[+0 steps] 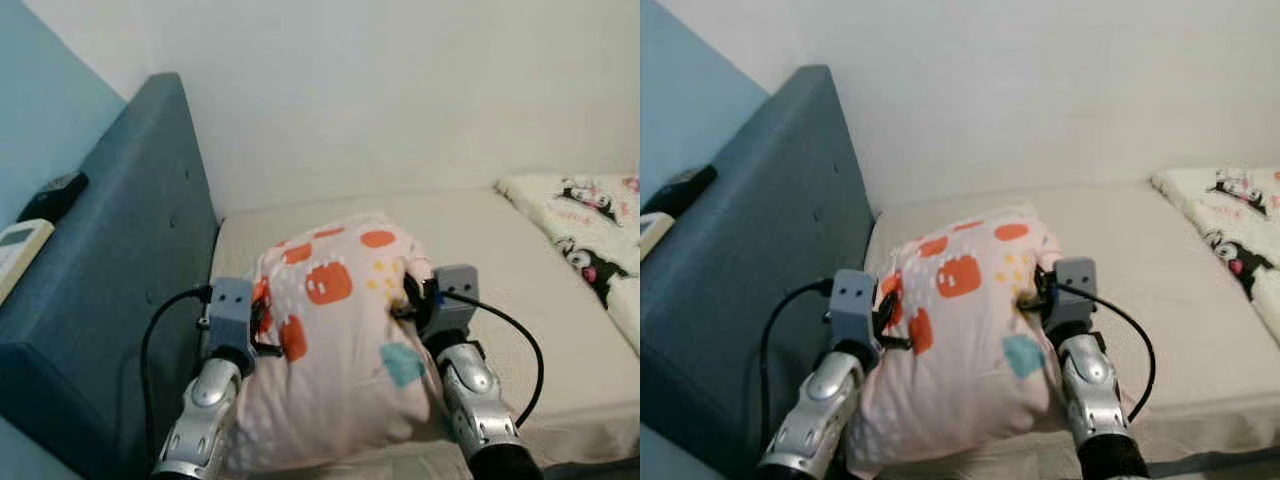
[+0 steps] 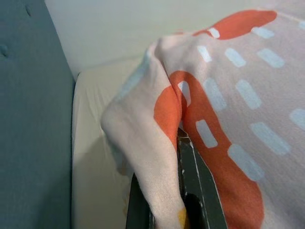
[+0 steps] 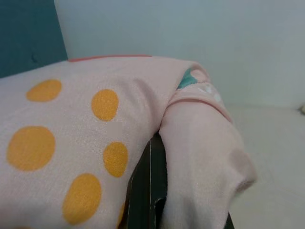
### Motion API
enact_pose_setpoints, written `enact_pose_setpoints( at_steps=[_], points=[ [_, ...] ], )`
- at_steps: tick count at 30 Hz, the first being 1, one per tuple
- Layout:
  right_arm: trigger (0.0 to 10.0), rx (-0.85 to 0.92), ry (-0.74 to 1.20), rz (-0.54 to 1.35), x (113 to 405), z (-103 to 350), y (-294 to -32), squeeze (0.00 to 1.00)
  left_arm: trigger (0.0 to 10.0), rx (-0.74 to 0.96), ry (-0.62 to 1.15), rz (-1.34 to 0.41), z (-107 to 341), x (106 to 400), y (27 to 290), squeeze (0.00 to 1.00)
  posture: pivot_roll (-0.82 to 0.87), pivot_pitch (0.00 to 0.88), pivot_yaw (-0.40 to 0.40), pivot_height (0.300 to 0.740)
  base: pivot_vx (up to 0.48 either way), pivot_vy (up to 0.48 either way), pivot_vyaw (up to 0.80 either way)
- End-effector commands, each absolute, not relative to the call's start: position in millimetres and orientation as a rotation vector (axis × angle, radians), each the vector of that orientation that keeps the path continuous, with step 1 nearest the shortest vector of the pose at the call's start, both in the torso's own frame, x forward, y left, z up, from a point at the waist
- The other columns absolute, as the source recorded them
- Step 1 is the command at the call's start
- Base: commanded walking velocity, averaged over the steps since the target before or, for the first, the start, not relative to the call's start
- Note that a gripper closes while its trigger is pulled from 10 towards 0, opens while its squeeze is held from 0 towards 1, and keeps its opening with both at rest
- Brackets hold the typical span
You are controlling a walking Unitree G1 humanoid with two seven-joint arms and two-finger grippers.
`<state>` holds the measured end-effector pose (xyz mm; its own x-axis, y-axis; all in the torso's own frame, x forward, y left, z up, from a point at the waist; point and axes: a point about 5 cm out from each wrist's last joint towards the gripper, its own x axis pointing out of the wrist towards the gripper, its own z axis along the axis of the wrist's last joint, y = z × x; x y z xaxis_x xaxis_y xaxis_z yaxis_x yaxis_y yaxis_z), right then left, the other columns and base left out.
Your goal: Clean up the room
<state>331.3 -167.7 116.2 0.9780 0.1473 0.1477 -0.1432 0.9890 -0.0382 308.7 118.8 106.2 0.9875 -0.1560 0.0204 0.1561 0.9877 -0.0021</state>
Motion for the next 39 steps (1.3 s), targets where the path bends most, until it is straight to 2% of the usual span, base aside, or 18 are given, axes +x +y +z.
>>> enact_pose_setpoints(
  at_steps=[1,6,32,39],
  points=[
    [10.0,-0.016,-0.206,0.173,333.2,125.6,-157.3,0.0,10.0,0.001,-0.063,-0.154,113.3,309.1,121.6,0.0,-0.01,0.078,-0.009,0.74,0.356,0.0,0.0],
    [10.0,-0.014,-0.204,0.174,333.2,125.4,-157.0,0.0,10.0,0.002,-0.071,-0.144,114.1,309.0,122.5,0.0,-0.01,0.081,-0.009,0.74,0.332,0.0,0.0],
    [10.0,-0.006,-0.194,0.176,331.3,122.3,-155.0,0.0,10.0,0.038,-0.075,-0.156,113.5,307.6,122.5,0.0,-0.01,0.091,-0.003,0.74,0.0,0.0,0.0],
    [10.0,-0.003,-0.181,0.169,331.6,121.0,-156.0,0.0,10.0,0.024,-0.031,-0.163,108.5,308.2,120.7,0.0,-0.01,0.091,0.001,0.74,0.0,0.0,0.0]
  ],
)
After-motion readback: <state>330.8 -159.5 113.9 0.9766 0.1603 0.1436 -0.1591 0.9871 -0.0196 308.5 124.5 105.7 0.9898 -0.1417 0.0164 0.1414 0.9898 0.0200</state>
